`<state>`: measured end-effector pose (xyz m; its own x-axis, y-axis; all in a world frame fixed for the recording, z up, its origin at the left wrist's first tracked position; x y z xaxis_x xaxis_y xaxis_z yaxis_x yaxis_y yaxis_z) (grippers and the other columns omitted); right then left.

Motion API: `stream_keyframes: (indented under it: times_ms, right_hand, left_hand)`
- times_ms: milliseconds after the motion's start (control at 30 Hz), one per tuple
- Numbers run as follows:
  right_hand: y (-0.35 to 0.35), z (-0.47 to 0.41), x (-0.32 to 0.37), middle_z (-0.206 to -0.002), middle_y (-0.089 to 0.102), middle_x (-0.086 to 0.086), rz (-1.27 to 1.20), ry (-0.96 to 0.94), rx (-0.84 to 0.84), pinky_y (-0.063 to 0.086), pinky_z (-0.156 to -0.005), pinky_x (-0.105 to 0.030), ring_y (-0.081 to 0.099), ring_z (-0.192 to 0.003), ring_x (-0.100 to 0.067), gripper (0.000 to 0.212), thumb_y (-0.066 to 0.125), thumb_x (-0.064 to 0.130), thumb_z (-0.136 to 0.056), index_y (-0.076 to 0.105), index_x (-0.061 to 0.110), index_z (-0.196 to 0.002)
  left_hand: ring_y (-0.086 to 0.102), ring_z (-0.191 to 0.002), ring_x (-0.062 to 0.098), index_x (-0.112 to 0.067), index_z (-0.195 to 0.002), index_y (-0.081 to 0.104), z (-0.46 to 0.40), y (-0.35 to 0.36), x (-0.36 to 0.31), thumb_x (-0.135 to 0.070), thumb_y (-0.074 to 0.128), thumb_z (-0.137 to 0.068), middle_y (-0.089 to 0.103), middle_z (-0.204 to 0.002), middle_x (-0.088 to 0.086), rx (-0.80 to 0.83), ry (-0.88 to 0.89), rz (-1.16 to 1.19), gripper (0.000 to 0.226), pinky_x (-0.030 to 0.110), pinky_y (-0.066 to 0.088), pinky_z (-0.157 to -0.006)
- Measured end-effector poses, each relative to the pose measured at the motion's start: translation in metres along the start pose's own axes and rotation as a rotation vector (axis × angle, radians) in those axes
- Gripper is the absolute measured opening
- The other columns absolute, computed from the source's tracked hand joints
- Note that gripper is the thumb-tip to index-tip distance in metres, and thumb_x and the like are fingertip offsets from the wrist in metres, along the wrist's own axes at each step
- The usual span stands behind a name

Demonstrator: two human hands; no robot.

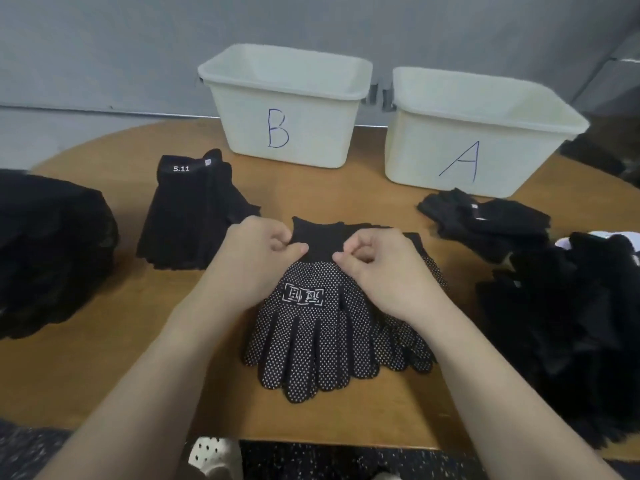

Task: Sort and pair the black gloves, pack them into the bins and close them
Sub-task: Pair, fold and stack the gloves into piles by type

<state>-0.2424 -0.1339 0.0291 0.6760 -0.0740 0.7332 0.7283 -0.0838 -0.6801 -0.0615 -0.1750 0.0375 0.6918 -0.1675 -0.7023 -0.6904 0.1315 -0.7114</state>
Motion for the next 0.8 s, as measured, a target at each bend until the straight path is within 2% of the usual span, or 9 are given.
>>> stream_keyframes:
  times_ms: [67, 200, 300, 400, 500, 567, 667, 733, 800]
  right_hand:
    - [0.003, -0.003, -0.005, -0.072, 0.072, 0.01, 0.06, -0.002, -0.018, 0.052, -0.068, -0.024, 0.066, -0.071, -0.004, 0.018, 0.071, 0.034, -0.095, 0.068, 0.027, -0.079]
    - [0.008, 0.006, 0.004, -0.076, 0.066, 0.015, 0.176, -0.069, -0.081, 0.056, -0.073, -0.031, 0.065, -0.076, -0.008, 0.01, 0.072, 0.039, -0.093, 0.068, 0.031, -0.089]
    - [0.004, 0.012, 0.008, -0.082, 0.067, 0.014, 0.219, -0.09, -0.15, 0.058, -0.078, -0.035, 0.067, -0.084, -0.015, 0.012, 0.071, 0.04, -0.093, 0.069, 0.031, -0.1]
    - [-0.004, 0.019, 0.006, -0.085, 0.068, 0.014, 0.273, -0.102, -0.191, 0.057, -0.081, -0.037, 0.067, -0.085, -0.015, 0.012, 0.07, 0.037, -0.093, 0.069, 0.03, -0.103]
    - [-0.009, 0.026, 0.0, -0.085, 0.068, 0.016, 0.26, -0.12, -0.2, 0.057, -0.077, -0.035, 0.064, -0.08, -0.01, 0.009, 0.071, 0.034, -0.093, 0.071, 0.029, -0.1]
    - [-0.011, 0.032, -0.002, -0.086, 0.067, 0.016, 0.273, -0.154, -0.212, 0.056, -0.074, -0.032, 0.06, -0.074, -0.004, 0.007, 0.073, 0.033, -0.091, 0.07, 0.03, -0.097]
    - [-0.005, 0.04, -0.004, -0.092, 0.06, 0.017, 0.314, -0.181, -0.158, 0.054, -0.076, -0.032, 0.05, -0.071, 0.004, 0.009, 0.071, 0.032, -0.093, 0.071, 0.028, -0.101]
    - [-0.004, 0.042, -0.003, -0.096, 0.058, 0.015, 0.324, -0.159, -0.105, 0.053, -0.081, -0.034, 0.048, -0.076, 0.001, 0.012, 0.068, 0.031, -0.096, 0.071, 0.025, -0.106]
    - [-0.013, 0.043, 0.004, -0.098, 0.062, 0.014, 0.328, -0.14, -0.061, 0.055, -0.085, -0.034, 0.053, -0.082, -0.001, 0.013, 0.068, 0.03, -0.096, 0.072, 0.024, -0.107]
  left_hand:
    - [0.027, -0.048, 0.011, -0.014, -0.059, 0.037, -0.003, 0.005, 0.008, -0.032, 0.073, -0.094, 0.034, -0.05, -0.004, 0.0, -0.027, -0.055, 0.054, 0.029, 0.032, -0.053]
    - [0.042, -0.048, 0.008, -0.021, -0.063, 0.049, 0.005, 0.008, 0.018, -0.036, 0.076, -0.091, 0.046, -0.05, -0.008, -0.099, -0.036, -0.124, 0.042, 0.015, 0.034, -0.047]
    - [0.057, -0.069, 0.003, -0.025, -0.092, 0.067, 0.017, 0.008, 0.005, -0.035, 0.078, -0.09, 0.061, -0.076, -0.013, -0.184, 0.06, -0.178, 0.015, 0.024, 0.05, -0.065]
    - [0.062, -0.092, 0.013, -0.018, -0.118, 0.068, 0.027, 0.005, -0.001, -0.027, 0.076, -0.092, 0.063, -0.103, -0.007, -0.237, 0.146, -0.188, 0.029, 0.033, 0.056, -0.084]
    - [0.059, -0.112, 0.018, -0.013, -0.127, 0.068, 0.037, 0.005, -0.009, -0.018, 0.069, -0.096, 0.062, -0.12, -0.002, -0.245, 0.277, -0.225, 0.031, 0.027, 0.045, -0.098]
    - [0.051, -0.129, 0.014, -0.016, -0.136, 0.065, 0.043, 0.013, -0.015, -0.024, 0.058, -0.101, 0.06, -0.138, -0.004, -0.186, 0.355, -0.198, 0.037, 0.022, 0.033, -0.111]
    - [0.019, -0.154, 0.004, -0.03, -0.158, 0.039, 0.049, 0.044, -0.019, -0.045, 0.037, -0.107, 0.028, -0.167, -0.013, 0.018, 0.404, -0.196, 0.054, 0.014, 0.004, -0.119]
    - [-0.005, -0.158, 0.004, -0.034, -0.165, 0.012, 0.048, 0.065, -0.015, -0.055, 0.021, -0.107, 0.0, -0.172, -0.013, 0.121, 0.383, -0.3, 0.062, 0.016, -0.012, -0.119]
    - [-0.017, -0.156, 0.007, -0.035, -0.164, -0.002, 0.044, 0.075, -0.013, -0.058, 0.015, -0.106, -0.014, -0.171, -0.012, 0.154, 0.365, -0.376, 0.065, 0.022, -0.018, -0.119]
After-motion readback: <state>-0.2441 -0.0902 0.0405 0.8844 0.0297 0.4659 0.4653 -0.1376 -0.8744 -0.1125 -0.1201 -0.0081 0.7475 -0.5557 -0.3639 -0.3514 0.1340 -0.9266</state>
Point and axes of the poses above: each hand's wrist, its own z-axis away from the middle knuckle, its own y-axis out of the palm, x = y × z, the point moved 7 cm from there along -z, towards the middle knuckle
